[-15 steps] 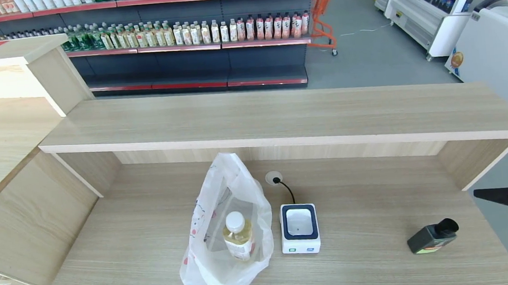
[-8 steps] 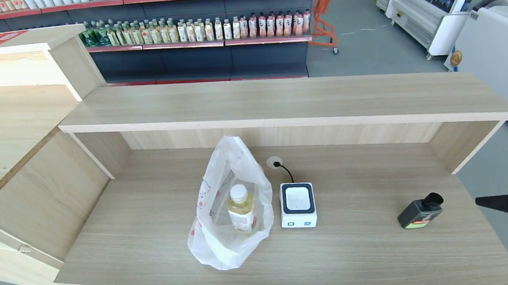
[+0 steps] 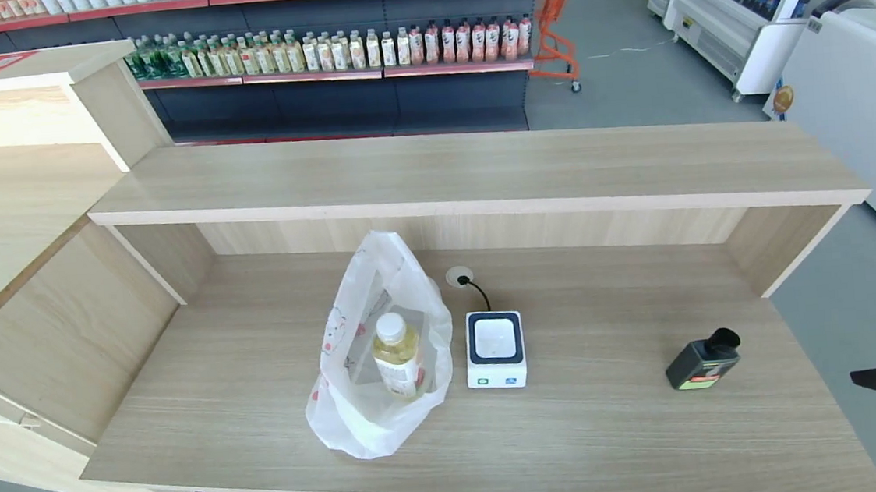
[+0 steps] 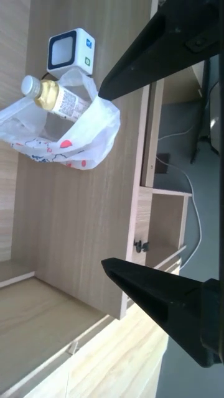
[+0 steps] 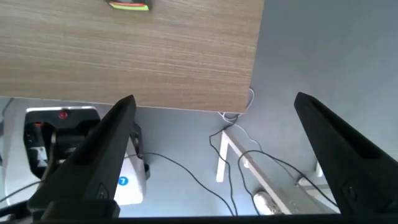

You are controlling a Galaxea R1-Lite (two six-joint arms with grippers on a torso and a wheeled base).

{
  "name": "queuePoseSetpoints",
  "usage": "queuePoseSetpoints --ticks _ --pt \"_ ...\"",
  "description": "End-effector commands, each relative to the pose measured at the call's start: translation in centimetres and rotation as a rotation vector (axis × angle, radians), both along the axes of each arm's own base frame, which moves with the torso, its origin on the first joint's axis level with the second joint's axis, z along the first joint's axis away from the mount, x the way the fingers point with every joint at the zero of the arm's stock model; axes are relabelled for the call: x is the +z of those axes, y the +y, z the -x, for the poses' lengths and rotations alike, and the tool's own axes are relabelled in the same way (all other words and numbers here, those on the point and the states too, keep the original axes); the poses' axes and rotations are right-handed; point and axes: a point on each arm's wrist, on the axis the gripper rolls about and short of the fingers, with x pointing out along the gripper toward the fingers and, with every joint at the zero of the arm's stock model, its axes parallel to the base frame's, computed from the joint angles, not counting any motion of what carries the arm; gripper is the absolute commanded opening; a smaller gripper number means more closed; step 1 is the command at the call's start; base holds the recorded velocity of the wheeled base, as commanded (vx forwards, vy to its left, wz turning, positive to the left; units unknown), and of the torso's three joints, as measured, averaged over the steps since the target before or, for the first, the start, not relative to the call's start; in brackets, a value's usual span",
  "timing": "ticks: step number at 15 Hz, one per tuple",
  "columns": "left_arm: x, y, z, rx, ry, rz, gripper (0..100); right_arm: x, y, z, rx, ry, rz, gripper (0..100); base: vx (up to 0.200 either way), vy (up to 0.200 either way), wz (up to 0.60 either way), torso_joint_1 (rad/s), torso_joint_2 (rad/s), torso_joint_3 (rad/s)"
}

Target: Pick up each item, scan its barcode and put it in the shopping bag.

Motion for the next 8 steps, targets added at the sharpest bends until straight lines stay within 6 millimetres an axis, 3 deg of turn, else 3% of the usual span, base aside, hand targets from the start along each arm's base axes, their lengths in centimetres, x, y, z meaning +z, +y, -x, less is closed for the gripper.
queuePoseSetpoints --ticks 1,3,8 --pt "0.0 0.0 0.0 -0.001 0.001 -0.001 100 -1.6 -1.1 -0.9 0.011 0.093 0.030 100 0.000 -0.200 0.00 0.007 0.00 -0.002" --pt "0.0 0.0 0.0 -0.001 -0.001 0.001 100 -2.8 -1.4 -1.3 0.037 0.177 0.088 100 0.000 -0.200 0.00 0.002 0.00 0.005" --pt "0.0 0.0 0.0 -0.001 -0.001 -0.001 100 -5.0 -1.2 -3.9 0.253 0.264 0.107 100 0.000 0.000 0.00 0.000 0.00 0.000"
